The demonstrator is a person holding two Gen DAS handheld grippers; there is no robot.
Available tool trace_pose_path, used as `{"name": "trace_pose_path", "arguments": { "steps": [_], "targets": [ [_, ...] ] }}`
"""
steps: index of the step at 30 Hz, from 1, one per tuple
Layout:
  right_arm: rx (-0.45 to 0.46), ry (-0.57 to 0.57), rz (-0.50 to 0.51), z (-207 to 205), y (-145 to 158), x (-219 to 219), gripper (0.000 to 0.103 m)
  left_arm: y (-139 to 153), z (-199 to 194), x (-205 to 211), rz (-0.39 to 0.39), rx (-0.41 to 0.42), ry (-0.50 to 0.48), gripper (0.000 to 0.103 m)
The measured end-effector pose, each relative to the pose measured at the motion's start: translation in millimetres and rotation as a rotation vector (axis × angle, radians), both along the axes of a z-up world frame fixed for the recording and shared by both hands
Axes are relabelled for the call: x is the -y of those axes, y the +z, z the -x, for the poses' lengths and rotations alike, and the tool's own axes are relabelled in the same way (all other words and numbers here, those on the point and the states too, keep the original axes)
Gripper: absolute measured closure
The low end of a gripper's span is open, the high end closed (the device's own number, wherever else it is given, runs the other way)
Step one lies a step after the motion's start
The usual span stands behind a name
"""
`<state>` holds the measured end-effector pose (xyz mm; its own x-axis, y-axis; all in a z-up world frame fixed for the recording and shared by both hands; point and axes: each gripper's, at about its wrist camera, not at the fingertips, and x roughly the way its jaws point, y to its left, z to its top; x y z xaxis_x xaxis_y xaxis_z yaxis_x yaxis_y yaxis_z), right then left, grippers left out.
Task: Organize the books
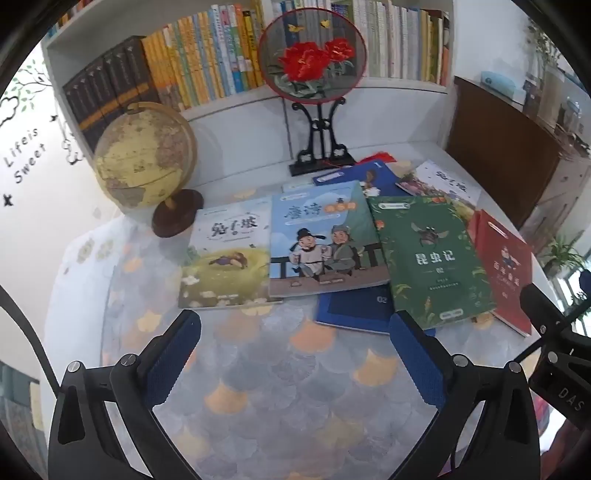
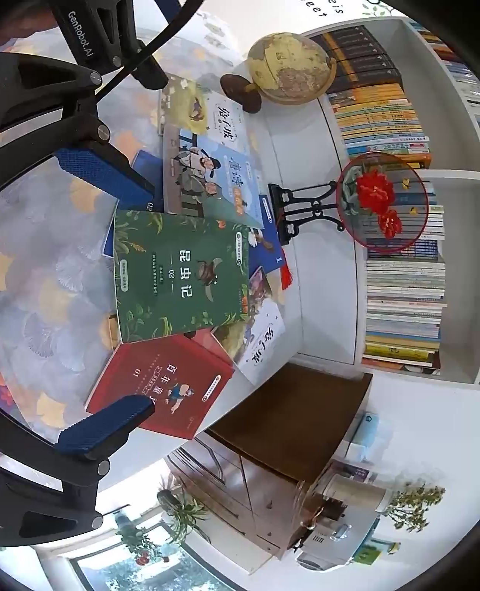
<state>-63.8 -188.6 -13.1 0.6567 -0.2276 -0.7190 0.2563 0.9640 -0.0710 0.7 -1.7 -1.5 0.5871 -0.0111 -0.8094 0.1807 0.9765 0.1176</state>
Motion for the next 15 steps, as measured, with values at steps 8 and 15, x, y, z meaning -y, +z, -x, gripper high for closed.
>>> {"name": "trace_pose_path", "arguments": {
  "steps": [8, 15],
  "targets": [
    [0.023, -0.007, 0.000, 2, 8, -7, 0.000, -9, 0, 19, 0.038, -0.053, 0.017, 0.006],
    [0.047, -0.065, 0.010, 14, 8, 4, 0.000, -21, -2, -15, 0.206, -0.117, 0.000, 0.006]
  ]
}}
